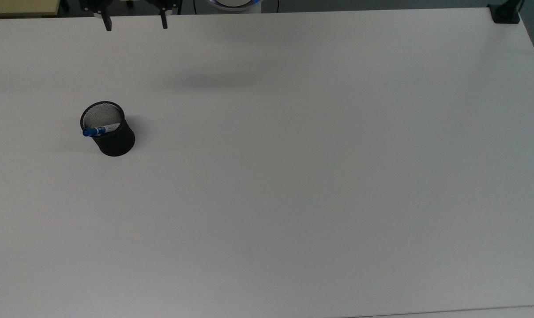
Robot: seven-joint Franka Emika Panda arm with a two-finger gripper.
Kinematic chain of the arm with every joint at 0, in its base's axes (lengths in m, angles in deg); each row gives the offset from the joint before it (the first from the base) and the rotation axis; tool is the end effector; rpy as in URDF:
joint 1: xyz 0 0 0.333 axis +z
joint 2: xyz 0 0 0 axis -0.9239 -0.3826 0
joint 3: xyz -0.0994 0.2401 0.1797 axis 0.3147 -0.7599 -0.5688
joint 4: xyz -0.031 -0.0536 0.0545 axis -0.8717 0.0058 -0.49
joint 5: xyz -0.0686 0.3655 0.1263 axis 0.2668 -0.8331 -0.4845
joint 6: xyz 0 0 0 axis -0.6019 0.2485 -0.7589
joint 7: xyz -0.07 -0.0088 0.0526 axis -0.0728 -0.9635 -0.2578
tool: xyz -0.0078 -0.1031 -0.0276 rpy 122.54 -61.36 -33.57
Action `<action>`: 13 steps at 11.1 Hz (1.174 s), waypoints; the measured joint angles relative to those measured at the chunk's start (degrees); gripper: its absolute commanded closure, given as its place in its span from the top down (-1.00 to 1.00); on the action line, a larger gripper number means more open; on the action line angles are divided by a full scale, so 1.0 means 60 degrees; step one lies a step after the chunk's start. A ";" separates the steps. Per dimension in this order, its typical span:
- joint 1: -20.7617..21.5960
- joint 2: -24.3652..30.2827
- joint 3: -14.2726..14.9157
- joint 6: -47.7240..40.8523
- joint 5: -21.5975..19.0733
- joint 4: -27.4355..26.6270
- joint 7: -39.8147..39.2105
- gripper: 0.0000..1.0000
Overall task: Remove the marker
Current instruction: 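Move the gripper down toward the black mesh cup holding the marker, then close the gripper on the blue-capped marker inside the cup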
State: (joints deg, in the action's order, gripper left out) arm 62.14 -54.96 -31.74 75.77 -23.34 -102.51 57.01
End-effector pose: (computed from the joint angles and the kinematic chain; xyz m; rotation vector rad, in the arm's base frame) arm 0.5581 -0.1049 0.5987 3.0588 0.2583 0.1199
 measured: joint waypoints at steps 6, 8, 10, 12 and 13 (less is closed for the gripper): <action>-0.1459 -0.1042 0.0055 0.3824 -0.0002 -0.1164 -0.0241 1.00; -0.1521 -0.1684 0.0054 0.5252 -0.0002 -0.1371 0.0596 0.93; -0.1507 -0.2435 0.0052 0.6514 -0.0002 -0.1473 0.1128 0.55; -0.1506 -0.2948 0.0052 0.7231 -0.0003 -0.1471 0.1256 -0.34; -0.1508 -0.3060 0.0052 0.7345 -0.0003 -0.1470 0.1276 -0.75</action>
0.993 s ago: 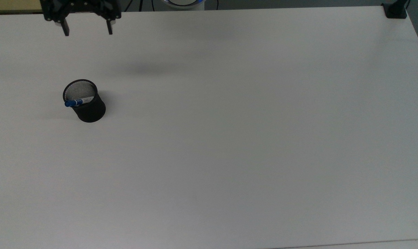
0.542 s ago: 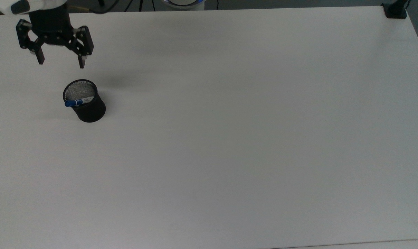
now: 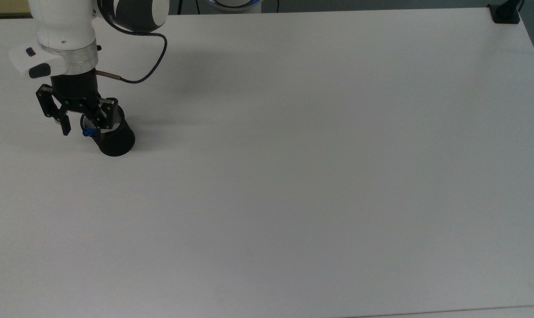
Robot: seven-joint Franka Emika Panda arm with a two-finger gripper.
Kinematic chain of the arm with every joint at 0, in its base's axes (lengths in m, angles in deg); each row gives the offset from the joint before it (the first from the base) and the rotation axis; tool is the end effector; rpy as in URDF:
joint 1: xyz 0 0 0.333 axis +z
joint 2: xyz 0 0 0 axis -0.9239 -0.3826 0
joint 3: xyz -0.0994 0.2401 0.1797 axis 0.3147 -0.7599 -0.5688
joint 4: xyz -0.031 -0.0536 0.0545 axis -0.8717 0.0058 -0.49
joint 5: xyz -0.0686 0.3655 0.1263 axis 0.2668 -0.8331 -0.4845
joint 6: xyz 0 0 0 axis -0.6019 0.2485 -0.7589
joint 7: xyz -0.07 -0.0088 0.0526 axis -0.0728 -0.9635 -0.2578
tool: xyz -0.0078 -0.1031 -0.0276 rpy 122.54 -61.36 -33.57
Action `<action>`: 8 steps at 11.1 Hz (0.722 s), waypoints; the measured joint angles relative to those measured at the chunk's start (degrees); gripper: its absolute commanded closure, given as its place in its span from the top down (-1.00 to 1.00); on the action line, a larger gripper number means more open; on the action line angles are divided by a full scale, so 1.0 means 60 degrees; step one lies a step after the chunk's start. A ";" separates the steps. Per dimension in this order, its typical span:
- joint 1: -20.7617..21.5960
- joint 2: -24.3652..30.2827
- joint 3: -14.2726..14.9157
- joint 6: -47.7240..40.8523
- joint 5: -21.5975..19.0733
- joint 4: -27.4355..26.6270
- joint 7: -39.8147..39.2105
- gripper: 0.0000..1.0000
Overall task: Remove the marker
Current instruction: 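Close the gripper on the blue-capped marker inside the cup, then lift the marker up and out of the mesh cup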
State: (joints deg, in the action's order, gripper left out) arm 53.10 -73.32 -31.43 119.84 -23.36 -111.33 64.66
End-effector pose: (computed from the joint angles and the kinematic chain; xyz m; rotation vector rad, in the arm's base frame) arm 0.6298 -0.2178 0.4072 2.9273 -0.1339 0.5311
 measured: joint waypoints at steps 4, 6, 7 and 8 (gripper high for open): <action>-0.0023 -0.0026 0.0000 0.0014 -0.0024 0.0036 0.0187 -1.00; -0.0037 -0.0024 0.0000 0.0014 -0.0029 0.0043 0.0220 -1.00; -0.0038 -0.0015 0.0000 0.0014 -0.0029 0.0057 0.0231 -1.00; -0.0039 0.0038 0.0000 0.0016 -0.0030 0.0112 0.0271 -1.00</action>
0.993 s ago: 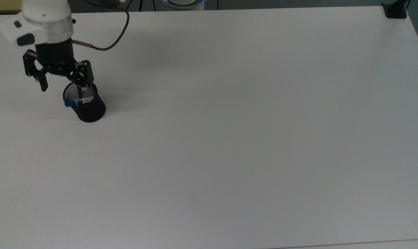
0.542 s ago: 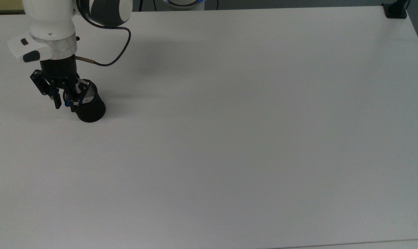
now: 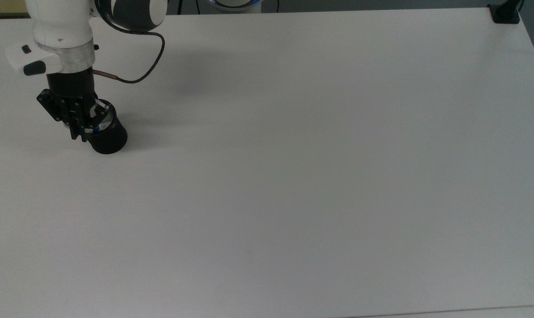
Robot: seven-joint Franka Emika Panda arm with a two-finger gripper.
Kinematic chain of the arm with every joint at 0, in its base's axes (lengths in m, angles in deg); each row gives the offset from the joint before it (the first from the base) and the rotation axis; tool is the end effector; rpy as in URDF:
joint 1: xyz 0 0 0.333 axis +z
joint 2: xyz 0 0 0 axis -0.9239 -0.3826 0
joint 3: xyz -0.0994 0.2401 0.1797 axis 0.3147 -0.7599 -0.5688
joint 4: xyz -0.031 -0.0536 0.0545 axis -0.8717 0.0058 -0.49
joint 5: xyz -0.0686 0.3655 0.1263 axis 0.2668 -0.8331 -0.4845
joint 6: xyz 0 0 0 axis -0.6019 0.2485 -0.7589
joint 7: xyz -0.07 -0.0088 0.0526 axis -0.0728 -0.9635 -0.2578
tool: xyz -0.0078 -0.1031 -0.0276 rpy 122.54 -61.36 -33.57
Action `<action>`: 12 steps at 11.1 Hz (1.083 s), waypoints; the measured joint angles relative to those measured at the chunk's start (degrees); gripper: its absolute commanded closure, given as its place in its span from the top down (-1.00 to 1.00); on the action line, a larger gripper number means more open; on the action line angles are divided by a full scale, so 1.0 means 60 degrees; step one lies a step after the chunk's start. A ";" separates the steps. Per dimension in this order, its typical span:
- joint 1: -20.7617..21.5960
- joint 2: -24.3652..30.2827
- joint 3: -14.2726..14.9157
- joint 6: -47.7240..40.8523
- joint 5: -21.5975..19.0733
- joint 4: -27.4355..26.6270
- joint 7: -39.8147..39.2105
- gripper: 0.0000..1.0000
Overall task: Remove the marker
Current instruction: 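Lift the marker up and out of the mesh cup, then carry the marker away from the cup and lower it to the table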
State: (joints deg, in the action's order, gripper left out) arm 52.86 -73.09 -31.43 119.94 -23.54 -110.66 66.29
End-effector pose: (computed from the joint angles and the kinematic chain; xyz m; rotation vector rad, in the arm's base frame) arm 0.6309 -0.2211 0.4158 2.9214 -0.1848 0.5601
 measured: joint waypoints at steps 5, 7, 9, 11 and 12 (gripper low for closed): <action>0.0031 0.1898 -0.0093 -0.2147 -0.0920 0.0864 0.0217 -1.00; 0.0231 0.2487 -0.0487 -0.3995 -0.1071 0.1079 0.0218 -1.00; 0.0549 0.2261 -0.1221 -0.5041 -0.1082 0.1059 0.0230 -1.00; 0.1022 0.1489 -0.1589 -0.5141 -0.1082 0.0946 0.0260 -1.00; 0.1235 0.1001 -0.1641 -0.5140 -0.1082 0.0924 0.0261 -1.00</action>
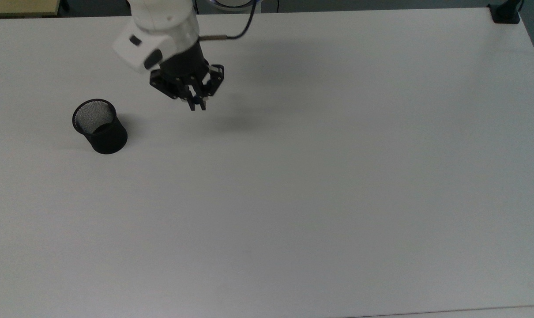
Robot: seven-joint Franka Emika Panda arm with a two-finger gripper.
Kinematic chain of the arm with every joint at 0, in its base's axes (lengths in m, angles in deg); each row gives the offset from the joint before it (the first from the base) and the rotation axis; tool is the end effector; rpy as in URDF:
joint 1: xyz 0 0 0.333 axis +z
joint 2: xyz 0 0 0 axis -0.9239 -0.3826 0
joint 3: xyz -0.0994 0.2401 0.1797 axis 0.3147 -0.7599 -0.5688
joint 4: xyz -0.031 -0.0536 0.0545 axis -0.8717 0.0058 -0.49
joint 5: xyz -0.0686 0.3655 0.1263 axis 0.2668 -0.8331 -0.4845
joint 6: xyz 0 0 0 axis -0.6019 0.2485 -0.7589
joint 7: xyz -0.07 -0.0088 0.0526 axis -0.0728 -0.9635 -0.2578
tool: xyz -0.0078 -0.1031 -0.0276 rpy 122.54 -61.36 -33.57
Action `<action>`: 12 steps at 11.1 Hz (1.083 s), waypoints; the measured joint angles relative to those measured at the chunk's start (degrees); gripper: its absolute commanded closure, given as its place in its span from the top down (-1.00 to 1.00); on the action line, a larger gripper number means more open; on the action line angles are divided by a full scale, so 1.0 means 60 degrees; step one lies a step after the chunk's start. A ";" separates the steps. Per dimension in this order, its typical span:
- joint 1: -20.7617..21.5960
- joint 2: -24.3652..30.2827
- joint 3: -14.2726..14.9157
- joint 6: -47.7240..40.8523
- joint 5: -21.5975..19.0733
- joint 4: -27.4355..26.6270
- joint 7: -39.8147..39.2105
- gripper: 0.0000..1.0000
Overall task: Remove the marker
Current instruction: 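Carry the marker away from the cup and lower it to the table, then open the gripper to release the marker and withdraw upward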
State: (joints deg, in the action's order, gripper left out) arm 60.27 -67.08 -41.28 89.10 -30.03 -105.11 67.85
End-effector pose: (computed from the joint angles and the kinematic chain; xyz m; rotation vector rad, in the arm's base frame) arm 0.6288 -0.0269 0.4723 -3.0639 -0.1207 -0.1182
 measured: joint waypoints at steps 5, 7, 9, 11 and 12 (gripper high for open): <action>0.0568 -0.1735 -0.0005 0.0956 0.0284 -0.0011 0.0000 -1.00; 0.0689 -0.2077 -0.0005 0.1616 0.0375 -0.0104 0.0007 -0.94; 0.0763 -0.2270 -0.0005 0.2094 0.0601 -0.0222 0.0322 0.64; 0.0775 -0.2334 -0.0005 0.2334 0.0813 -0.0249 0.0795 1.00; 0.0779 -0.2333 -0.0005 0.2355 0.0831 -0.0235 0.0943 1.00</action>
State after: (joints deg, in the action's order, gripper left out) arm 64.94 -81.08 -41.31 103.23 -25.04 -106.52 73.51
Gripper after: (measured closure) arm 0.529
